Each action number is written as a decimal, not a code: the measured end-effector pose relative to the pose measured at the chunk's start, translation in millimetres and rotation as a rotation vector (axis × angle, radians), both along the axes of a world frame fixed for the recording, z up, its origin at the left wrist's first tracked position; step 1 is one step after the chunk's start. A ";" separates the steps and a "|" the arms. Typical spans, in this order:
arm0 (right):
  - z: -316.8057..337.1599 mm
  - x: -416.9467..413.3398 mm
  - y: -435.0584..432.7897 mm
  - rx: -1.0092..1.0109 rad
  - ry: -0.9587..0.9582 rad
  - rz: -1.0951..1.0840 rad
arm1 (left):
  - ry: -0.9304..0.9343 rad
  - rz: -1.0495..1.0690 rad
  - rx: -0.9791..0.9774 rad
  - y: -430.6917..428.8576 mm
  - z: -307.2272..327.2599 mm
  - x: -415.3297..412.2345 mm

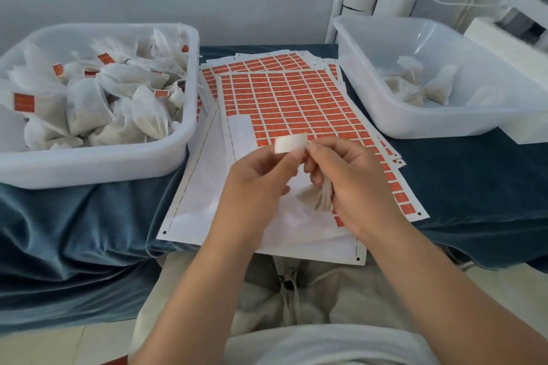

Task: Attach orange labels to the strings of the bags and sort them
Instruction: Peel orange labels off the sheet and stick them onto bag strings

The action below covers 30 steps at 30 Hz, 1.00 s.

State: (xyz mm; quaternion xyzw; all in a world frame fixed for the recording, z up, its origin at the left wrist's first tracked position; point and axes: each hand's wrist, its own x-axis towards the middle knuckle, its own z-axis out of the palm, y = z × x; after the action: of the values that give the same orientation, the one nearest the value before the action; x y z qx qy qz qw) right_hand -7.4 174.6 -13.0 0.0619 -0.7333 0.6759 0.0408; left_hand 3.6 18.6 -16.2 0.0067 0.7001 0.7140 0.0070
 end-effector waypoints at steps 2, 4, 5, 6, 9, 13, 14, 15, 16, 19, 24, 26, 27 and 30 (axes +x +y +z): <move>1.0 2.3 -1.6 0.035 0.021 0.010 | -0.059 0.058 0.138 -1.4 -1.1 -1.6; 2.1 3.1 -1.5 0.094 0.045 0.009 | -0.040 0.100 0.170 -3.0 -0.9 -2.0; 3.0 3.2 -1.2 0.131 0.058 0.006 | -0.018 0.122 0.175 -3.3 -0.7 -1.7; 4.7 3.3 -0.9 0.172 0.073 0.007 | -0.007 0.141 0.195 -3.8 0.3 -1.1; 12.9 5.0 1.9 0.386 0.172 0.038 | 0.001 0.188 0.281 -5.9 1.5 -1.8; 29.4 8.5 9.2 0.592 0.314 0.112 | 0.076 0.198 0.240 -6.9 1.6 -3.4; 33.0 9.8 11.4 0.599 0.301 0.144 | 0.096 0.183 0.213 -6.1 1.1 -2.8; 35.8 11.1 13.2 0.601 0.280 0.176 | 0.106 0.156 0.192 -5.1 0.4 -2.4; 37.9 12.3 14.6 0.598 0.265 0.205 | 0.105 0.118 0.181 -4.1 -0.6 -2.1; 40.3 12.9 15.2 0.587 0.271 0.228 | 0.080 0.009 0.152 -2.0 -4.5 -2.5; 37.8 6.8 14.9 0.591 0.217 0.196 | 0.094 -0.101 0.082 1.4 -7.1 0.7; 36.6 5.3 15.5 0.590 0.209 0.190 | 0.093 -0.124 0.101 2.4 -6.4 1.7; 36.5 4.9 15.7 0.587 0.209 0.184 | 0.097 -0.122 0.104 2.6 -6.1 1.6; 36.3 3.9 16.8 0.564 0.203 0.160 | 0.129 -0.097 0.066 2.8 -5.8 0.3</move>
State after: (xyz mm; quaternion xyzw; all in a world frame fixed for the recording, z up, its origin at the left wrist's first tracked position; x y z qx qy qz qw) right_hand -3.5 191.3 23.2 0.1955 -0.8768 0.4373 0.0418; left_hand 3.9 21.5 -22.0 0.0871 0.6738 0.7337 -0.0037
